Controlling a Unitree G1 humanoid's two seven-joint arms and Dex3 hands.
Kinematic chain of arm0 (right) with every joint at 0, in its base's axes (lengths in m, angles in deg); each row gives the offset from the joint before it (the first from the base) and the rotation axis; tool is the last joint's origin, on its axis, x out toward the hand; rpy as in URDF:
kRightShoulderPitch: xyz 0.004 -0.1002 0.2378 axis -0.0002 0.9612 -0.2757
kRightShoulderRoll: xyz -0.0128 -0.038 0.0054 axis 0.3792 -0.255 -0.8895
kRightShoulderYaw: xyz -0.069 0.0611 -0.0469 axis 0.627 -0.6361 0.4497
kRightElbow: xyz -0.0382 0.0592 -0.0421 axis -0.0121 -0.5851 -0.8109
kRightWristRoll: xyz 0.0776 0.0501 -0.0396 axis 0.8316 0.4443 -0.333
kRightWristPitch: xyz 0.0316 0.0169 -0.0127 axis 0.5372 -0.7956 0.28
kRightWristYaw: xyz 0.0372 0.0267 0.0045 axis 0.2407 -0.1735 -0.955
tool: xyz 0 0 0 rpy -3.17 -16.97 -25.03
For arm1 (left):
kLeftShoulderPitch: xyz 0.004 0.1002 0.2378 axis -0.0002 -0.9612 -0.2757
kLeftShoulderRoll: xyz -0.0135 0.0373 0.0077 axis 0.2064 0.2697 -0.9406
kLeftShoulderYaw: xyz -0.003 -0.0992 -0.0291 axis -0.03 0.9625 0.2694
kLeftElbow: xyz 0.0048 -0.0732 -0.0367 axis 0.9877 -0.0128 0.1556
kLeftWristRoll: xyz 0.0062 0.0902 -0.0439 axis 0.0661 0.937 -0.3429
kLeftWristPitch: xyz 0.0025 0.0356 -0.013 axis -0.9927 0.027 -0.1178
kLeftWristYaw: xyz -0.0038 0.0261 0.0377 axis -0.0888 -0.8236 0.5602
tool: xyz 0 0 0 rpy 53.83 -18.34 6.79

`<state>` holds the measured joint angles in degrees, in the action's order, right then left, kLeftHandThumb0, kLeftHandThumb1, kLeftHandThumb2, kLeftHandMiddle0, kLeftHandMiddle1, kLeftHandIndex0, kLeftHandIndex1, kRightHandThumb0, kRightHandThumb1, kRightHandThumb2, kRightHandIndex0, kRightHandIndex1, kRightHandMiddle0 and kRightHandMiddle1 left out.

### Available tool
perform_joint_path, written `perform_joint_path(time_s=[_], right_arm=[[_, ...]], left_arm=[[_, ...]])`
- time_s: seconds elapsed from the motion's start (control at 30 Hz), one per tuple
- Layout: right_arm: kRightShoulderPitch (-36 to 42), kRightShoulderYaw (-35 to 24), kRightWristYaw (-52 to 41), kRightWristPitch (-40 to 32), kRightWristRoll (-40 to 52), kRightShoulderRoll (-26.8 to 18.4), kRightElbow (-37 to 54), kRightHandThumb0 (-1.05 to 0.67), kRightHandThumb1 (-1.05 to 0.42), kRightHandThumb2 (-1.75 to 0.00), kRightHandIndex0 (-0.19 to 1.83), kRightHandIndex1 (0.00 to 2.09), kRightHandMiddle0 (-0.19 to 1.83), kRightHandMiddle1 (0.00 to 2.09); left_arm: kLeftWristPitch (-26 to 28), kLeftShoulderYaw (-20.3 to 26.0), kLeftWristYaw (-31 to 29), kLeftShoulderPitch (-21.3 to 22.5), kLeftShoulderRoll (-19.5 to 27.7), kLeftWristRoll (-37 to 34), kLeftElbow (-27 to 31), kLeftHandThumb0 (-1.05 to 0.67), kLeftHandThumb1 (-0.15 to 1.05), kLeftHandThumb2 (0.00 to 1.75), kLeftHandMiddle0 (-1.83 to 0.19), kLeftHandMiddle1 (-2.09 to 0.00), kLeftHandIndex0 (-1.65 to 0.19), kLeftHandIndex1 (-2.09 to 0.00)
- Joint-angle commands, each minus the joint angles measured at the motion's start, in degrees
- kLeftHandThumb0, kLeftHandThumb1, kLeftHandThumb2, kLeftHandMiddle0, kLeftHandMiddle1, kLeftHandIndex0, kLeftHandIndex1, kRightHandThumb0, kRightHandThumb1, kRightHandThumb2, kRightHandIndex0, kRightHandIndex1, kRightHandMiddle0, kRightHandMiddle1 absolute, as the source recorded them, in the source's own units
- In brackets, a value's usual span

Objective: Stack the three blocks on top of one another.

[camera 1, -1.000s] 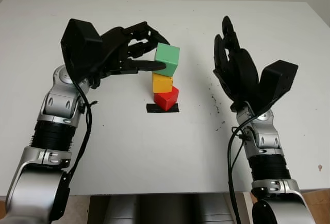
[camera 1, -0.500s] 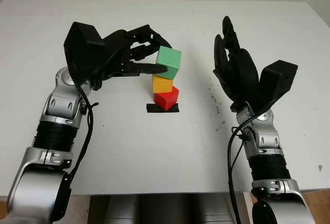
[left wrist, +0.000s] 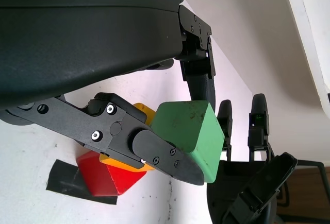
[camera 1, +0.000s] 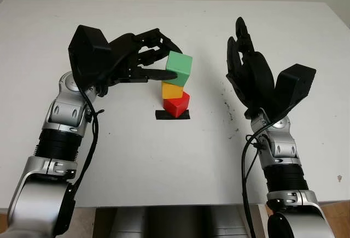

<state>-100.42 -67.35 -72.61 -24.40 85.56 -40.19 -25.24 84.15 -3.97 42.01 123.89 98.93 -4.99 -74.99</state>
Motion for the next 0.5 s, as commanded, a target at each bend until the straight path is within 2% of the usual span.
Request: perform_joint_path(time_s=[0.0,0.1,0.17,0.23,0.47], right_arm=[[0.40,0.08,-0.30,0.14,-0.17,-0.69,0.81,-0.75,-1.05,-0.60,-0.19,0.00,-0.19,0.00],[0.30,-0.01,-0.41,0.32,-0.08,-0.55,0.57,-0.74,-1.05,-0.61,-0.19,0.00,-0.19,0.00],[0.28,-0.01,-0.51,0.26,-0.04,-0.52,0.58,-0.74,-1.05,-0.61,-0.19,0.00,-0.19,0.00],[0.27,-0.01,-0.63,0.24,-0.01,-0.52,0.56,-0.74,-1.05,-0.60,-0.19,0.00,-0.19,0.00],[0.18,0.02,-0.41,-0.01,-0.51,-0.62,0.54,-0.75,-1.05,-0.59,-0.19,0.00,-0.19,0.00]], left_arm=[[0.85,-0.01,0.11,-0.75,0.06,-0.29,0.74,-0.46,0.95,0.05,-0.15,-0.04,-0.31,-1.37],[0.82,-0.33,-0.01,-0.99,0.42,0.20,1.48,-0.54,0.94,0.05,-0.08,-0.04,-0.24,-1.15],[1.43,-0.53,0.19,-1.17,0.60,0.66,2.45,-0.59,0.95,0.05,-0.02,-0.04,-0.21,-0.88],[2.08,-0.56,0.23,-1.29,0.66,0.86,3.22,-0.61,0.95,0.05,0.00,-0.05,-0.19,-0.76],[2.22,-0.10,0.27,-1.21,0.48,0.47,2.59,-0.66,0.95,0.05,-0.01,-0.06,-0.13,-0.65]])
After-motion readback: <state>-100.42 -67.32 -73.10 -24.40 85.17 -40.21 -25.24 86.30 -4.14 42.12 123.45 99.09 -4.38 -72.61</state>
